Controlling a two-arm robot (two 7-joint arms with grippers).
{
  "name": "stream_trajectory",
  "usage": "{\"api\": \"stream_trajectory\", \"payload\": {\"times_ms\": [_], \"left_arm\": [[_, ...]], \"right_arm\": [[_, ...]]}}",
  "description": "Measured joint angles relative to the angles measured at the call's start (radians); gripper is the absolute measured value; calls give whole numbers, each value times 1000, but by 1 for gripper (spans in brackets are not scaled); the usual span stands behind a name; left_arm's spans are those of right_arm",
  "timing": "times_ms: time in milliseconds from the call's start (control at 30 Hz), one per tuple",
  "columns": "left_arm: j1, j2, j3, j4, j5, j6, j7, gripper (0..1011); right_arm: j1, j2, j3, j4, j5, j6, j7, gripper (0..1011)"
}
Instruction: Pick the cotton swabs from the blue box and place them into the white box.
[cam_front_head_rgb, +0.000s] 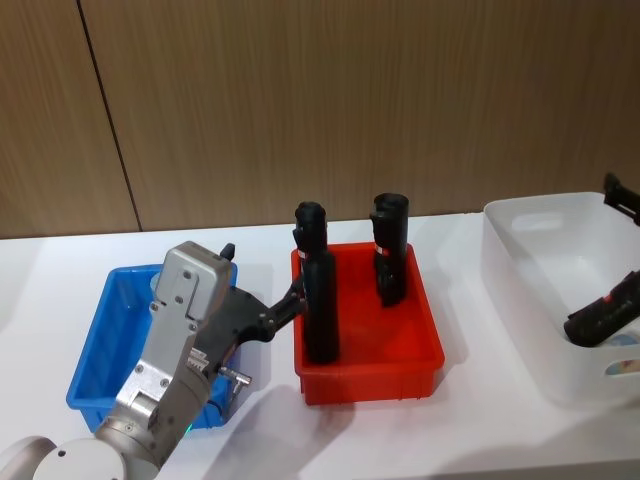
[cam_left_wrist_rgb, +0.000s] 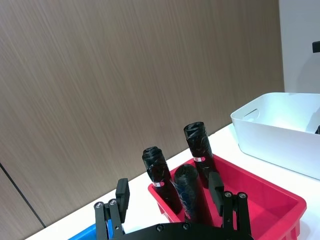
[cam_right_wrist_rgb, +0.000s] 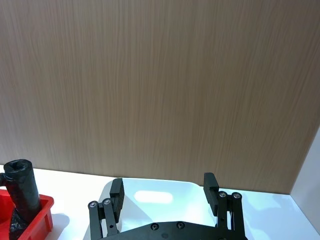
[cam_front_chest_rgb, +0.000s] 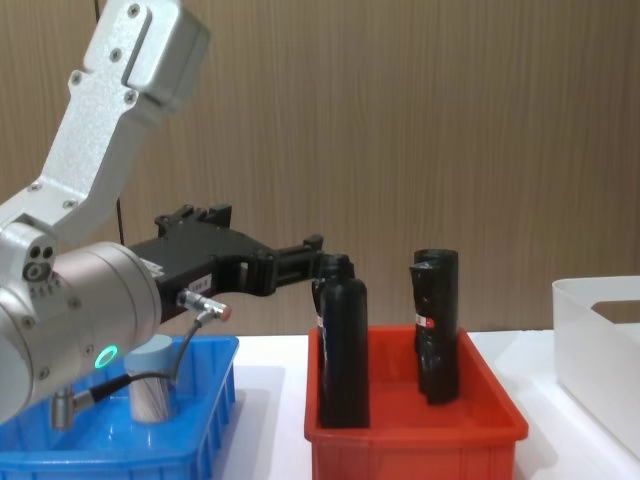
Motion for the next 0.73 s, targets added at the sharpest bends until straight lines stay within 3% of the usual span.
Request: {"api": "stream_trajectory", "payload": {"times_ms": [733], "left_arm": [[0, 0, 0, 0, 0, 0, 0, 1004]], "right_arm": [[-2, 0, 0, -2, 0, 0, -1, 1001]]}}
